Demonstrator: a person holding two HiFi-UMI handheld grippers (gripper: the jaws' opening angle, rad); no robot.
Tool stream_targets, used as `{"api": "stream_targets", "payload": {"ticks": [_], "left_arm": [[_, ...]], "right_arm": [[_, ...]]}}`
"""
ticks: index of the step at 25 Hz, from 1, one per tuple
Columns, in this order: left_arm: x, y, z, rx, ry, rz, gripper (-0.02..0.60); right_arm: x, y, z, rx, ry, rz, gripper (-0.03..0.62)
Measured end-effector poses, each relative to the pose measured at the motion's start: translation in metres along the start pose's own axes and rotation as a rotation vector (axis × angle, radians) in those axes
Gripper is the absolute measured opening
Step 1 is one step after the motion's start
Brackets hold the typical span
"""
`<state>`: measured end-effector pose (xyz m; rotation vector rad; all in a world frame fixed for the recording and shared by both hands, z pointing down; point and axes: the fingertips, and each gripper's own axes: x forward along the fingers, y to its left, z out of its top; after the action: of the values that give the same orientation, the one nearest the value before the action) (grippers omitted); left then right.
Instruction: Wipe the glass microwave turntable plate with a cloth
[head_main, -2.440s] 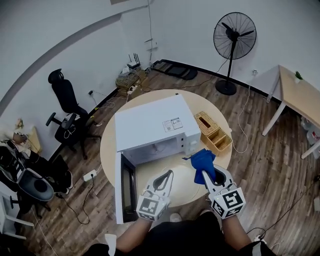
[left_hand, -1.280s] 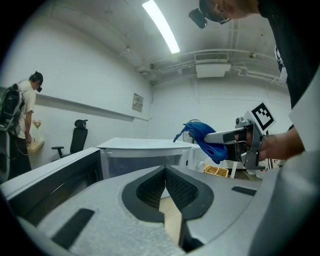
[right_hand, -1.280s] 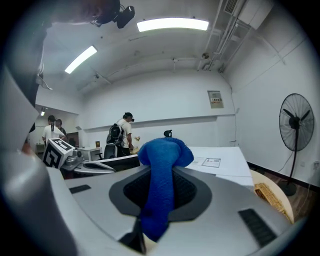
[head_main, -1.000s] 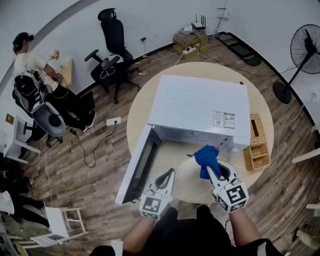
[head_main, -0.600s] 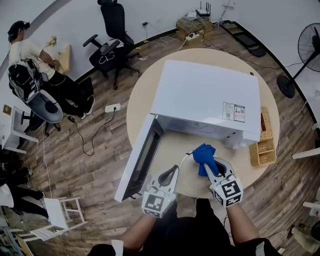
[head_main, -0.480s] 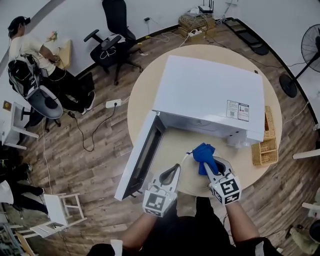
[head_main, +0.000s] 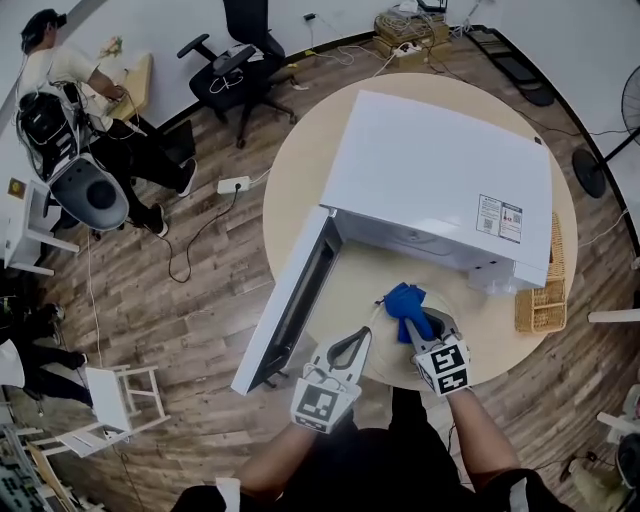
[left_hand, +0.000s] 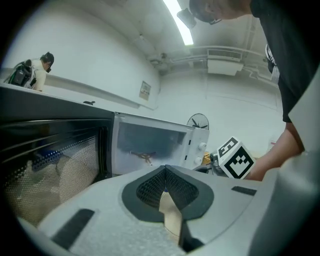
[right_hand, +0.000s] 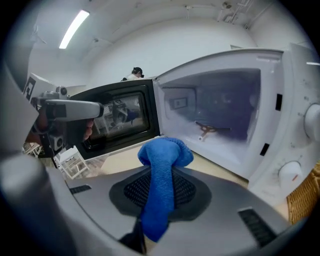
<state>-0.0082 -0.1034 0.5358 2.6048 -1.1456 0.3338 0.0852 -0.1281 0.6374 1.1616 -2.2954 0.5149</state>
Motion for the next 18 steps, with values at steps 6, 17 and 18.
{"api": "stream_targets", "payload": {"ticks": [6, 17, 18], "left_arm": [[-0.004, 0.006, -0.001, -0.001, 0.0, 0.009, 0.006], [-0.017, 0.017, -0.006, -0.022, 0.006, 0.038, 0.006], [-0.017, 0.016, -0.006, -0.023, 0.006, 0.036, 0.006]], "right_arm": [[0.012, 0.021, -0.019, -0.019, 0.052, 0.051, 0.067], [0.032, 0.057, -0.053, -0.194, 0.2, 0.117, 0.069], [0.033, 0.06, -0.053, -0.22, 0.212, 0.12, 0.069]]}}
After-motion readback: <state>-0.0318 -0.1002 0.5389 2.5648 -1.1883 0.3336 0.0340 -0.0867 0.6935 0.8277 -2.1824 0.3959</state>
